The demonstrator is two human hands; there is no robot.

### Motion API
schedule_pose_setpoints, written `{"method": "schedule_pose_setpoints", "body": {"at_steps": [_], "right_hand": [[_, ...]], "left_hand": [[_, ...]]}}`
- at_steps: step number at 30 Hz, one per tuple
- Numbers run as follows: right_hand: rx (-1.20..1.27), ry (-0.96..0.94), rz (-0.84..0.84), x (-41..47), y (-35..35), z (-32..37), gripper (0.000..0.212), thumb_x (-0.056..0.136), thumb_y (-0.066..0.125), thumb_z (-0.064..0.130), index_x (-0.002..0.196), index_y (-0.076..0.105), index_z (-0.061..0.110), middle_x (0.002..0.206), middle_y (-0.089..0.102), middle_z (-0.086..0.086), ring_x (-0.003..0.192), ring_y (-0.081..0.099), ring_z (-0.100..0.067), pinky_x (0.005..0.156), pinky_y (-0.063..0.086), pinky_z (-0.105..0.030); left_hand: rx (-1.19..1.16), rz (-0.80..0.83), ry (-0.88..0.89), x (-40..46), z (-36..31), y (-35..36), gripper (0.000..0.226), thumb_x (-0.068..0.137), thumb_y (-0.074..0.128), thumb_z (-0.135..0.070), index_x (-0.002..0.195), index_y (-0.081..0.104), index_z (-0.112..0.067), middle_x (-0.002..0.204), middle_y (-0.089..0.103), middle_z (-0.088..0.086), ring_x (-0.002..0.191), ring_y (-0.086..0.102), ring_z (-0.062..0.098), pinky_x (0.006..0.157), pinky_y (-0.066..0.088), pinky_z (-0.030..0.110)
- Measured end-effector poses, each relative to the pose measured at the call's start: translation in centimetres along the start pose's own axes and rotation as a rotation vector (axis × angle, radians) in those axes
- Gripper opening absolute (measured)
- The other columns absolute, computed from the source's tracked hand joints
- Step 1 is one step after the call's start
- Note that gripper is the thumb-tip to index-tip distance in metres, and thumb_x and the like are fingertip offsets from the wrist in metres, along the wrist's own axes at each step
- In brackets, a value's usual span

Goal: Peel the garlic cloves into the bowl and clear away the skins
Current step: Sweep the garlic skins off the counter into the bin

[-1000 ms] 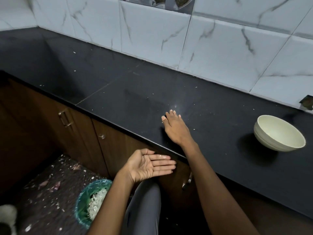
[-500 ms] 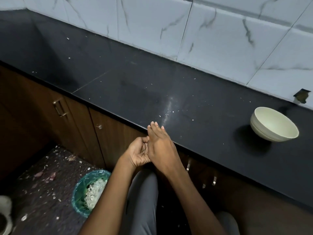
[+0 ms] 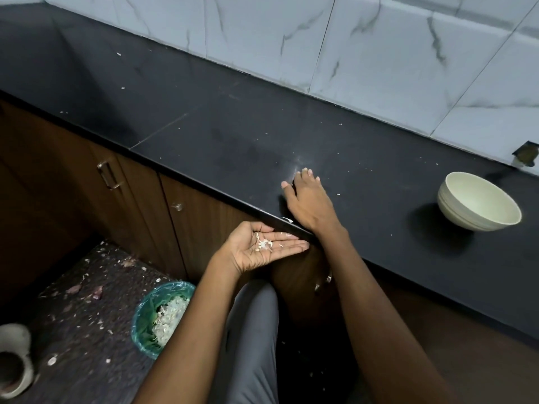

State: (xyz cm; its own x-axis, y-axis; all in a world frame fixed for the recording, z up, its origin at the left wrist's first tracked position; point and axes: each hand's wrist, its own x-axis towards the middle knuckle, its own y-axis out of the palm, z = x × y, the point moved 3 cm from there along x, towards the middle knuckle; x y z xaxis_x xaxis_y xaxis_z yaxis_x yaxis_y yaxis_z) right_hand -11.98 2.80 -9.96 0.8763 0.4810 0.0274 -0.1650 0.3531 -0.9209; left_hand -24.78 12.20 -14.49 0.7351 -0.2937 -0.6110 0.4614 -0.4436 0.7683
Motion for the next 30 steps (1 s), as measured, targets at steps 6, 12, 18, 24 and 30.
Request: {"method": "schedule_pose_setpoints", "body": {"at_steps": [6, 12, 18, 24, 30], "right_hand": [[0.089, -0.216, 0.097, -5.7, -0.6, 2.3, 0.052, 0.112, 0.029, 0.027, 0.157, 0.036, 0.001, 0.169, 0.026, -0.016, 0.159, 0.016, -0.022, 0.128, 0.007, -0.029], [0.35, -0.162, -0.04, -5.1, -3.6, 2.6, 0.05, 0.114, 0.034, 0.039, 0.13, 0.064, 0.003, 0.149, 0.058, -0.013, 0.144, 0.046, -0.017, 0.123, 0.031, -0.033], [-0.149, -0.163, 0.115, -3.9, 1.3, 3.4, 0.075, 0.11, 0.01, 0.053, 0.163, 0.014, 0.0, 0.172, 0.005, -0.021, 0.161, -0.004, -0.025, 0.131, -0.002, -0.039], [0.36, -0.251, -0.003, -8.5, 0.2, 5.2, 0.057, 0.112, 0.027, 0.046, 0.156, 0.047, 0.016, 0.164, 0.039, -0.002, 0.155, 0.027, -0.008, 0.129, 0.02, -0.031], [0.013, -0.004, -0.004, -2.7, 0.1, 2.3, 0.094, 0.101, 0.007, 0.074, 0.164, 0.018, 0.004, 0.173, 0.004, -0.018, 0.161, -0.006, -0.024, 0.131, -0.001, -0.045]], "left_hand": [[0.036, 0.007, 0.034, 0.9, -0.1, 0.0, 0.047, 0.095, 0.032, -0.002, 0.114, 0.053, 0.035, 0.119, 0.056, 0.052, 0.105, 0.06, 0.066, 0.11, 0.034, 0.064], [-0.02, -0.002, -0.017, 0.7, 0.0, 0.3, 0.051, 0.1, 0.027, -0.005, 0.123, 0.044, 0.037, 0.13, 0.045, 0.057, 0.117, 0.047, 0.069, 0.113, 0.03, 0.065], [0.067, -0.081, 0.098, 0.2, -0.2, 0.0, 0.044, 0.098, 0.034, -0.007, 0.109, 0.063, 0.024, 0.111, 0.067, 0.041, 0.101, 0.068, 0.054, 0.101, 0.052, 0.056], [0.075, -0.081, 0.171, 0.6, -0.4, 0.0, 0.04, 0.091, 0.043, -0.008, 0.081, 0.077, 0.01, 0.085, 0.076, 0.021, 0.072, 0.077, 0.033, 0.07, 0.064, 0.044], [0.072, -0.082, 0.052, 0.3, 0.4, -0.4, 0.051, 0.102, 0.028, -0.006, 0.106, 0.052, 0.039, 0.112, 0.054, 0.056, 0.114, 0.049, 0.066, 0.114, 0.026, 0.064]]}}
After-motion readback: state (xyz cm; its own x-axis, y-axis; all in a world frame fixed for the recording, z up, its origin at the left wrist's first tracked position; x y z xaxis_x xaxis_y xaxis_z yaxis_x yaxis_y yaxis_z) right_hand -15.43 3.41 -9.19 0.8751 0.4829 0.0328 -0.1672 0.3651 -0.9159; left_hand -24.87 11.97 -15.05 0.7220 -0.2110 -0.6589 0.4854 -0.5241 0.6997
